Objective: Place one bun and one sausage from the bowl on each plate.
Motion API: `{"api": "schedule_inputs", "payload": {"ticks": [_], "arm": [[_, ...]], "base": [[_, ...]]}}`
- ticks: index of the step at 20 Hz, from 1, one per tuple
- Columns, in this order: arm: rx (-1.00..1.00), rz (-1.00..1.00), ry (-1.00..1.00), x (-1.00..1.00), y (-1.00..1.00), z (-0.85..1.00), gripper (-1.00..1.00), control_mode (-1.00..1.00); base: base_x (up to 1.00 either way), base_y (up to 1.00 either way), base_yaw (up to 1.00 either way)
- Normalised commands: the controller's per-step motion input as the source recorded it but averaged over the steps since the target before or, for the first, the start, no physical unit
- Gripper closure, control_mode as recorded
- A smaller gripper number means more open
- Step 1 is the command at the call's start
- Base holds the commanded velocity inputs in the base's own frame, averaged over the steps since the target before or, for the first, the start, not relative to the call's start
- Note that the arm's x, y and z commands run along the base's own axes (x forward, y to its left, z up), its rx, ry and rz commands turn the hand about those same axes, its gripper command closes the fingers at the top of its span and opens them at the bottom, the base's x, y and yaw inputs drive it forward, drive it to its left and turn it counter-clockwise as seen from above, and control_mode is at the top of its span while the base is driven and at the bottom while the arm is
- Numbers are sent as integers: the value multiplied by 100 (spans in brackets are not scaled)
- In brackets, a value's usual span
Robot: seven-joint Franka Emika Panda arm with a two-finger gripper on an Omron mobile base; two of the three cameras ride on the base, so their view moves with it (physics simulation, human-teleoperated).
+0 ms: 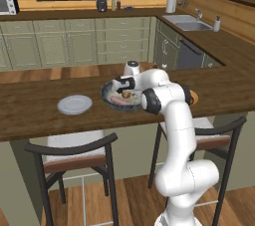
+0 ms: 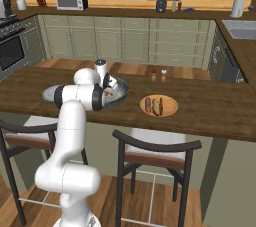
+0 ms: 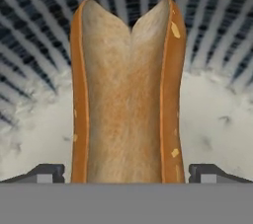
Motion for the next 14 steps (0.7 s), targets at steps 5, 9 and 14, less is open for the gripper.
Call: {"api": "schedule_inputs", "payload": {"ticks": [5,9,14], "arm": [[0,0,0,0,0,0,100,-100],[0,0,0,0,0,0,100,-100],[0,0,1,-4,-3,10,100,-100]], "base": [[0,0,0],[0,0,0],[0,0,0]]}}
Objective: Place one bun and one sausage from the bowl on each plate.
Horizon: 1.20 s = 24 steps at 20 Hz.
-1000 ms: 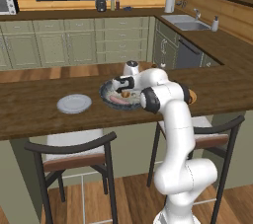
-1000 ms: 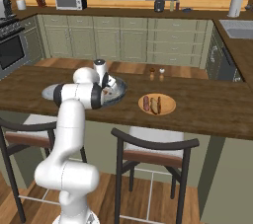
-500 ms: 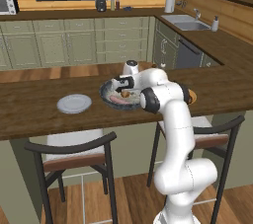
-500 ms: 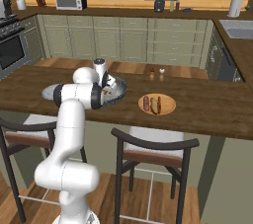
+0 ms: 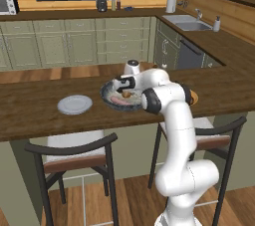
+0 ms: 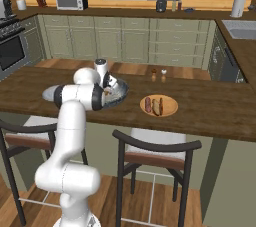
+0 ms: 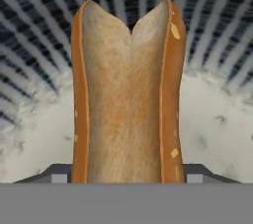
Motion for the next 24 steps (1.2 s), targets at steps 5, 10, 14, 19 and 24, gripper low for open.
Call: {"api": "schedule_inputs", "payload": {"ticks": [5,10,14,19,24], "arm": [[0,-1,1,-25,-11,82,100,-100],[0,-2,2,-84,-4,69,100,-100],[-1,0,1,-100,0,4,100,-100],[-4,1,0,-81,50,3,100,-100],[-1,3,0,-32,66,25,100,-100]], "base": [[0,0,0],[0,0,0],[0,0,0],[0,0,0],[0,0,0]]}}
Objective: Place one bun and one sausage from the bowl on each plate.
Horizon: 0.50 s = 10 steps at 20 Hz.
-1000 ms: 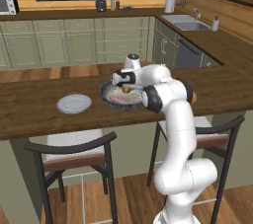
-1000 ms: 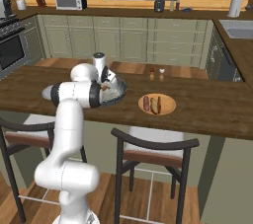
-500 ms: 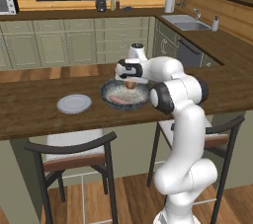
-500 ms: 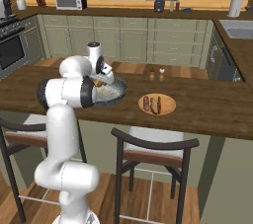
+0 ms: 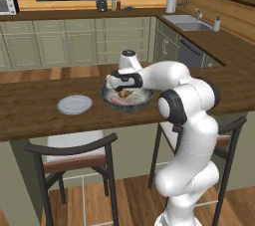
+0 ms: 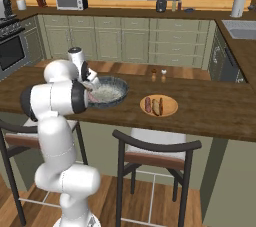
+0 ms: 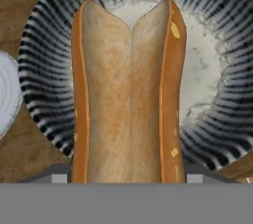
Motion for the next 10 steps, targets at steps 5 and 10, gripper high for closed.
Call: {"api": "schedule_inputs", "payload": {"ticks": [5,10], "arm": [[0,0,0,-19,2,8,100,-100],[0,0,0,-3,3,3,100,-100]], "base": [[0,0,0],[0,0,0]]}}
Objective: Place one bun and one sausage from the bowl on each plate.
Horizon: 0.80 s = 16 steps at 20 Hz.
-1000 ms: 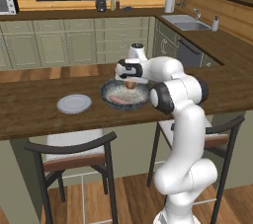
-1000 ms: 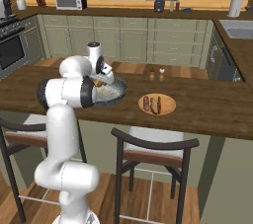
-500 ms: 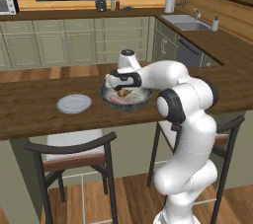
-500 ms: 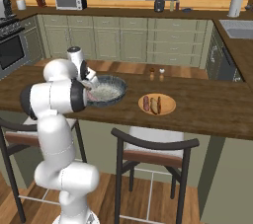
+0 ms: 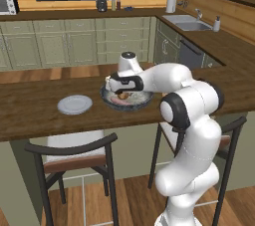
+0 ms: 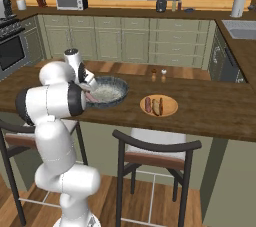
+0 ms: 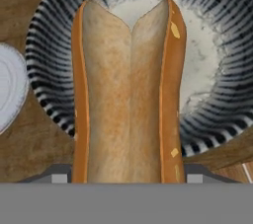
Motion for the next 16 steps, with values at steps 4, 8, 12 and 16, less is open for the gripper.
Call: {"api": "schedule_inputs", "payload": {"ticks": [4,8,12,16], "arm": [[0,0,0,0,21,0,100,100],[0,0,0,0,0,0,100,100],[0,0,0,0,0,0,100,100],[0,0,0,0,0,0,100,100]], "base": [[0,41,0],[17,71,0],[52,20,0],[60,-3,0]]}}
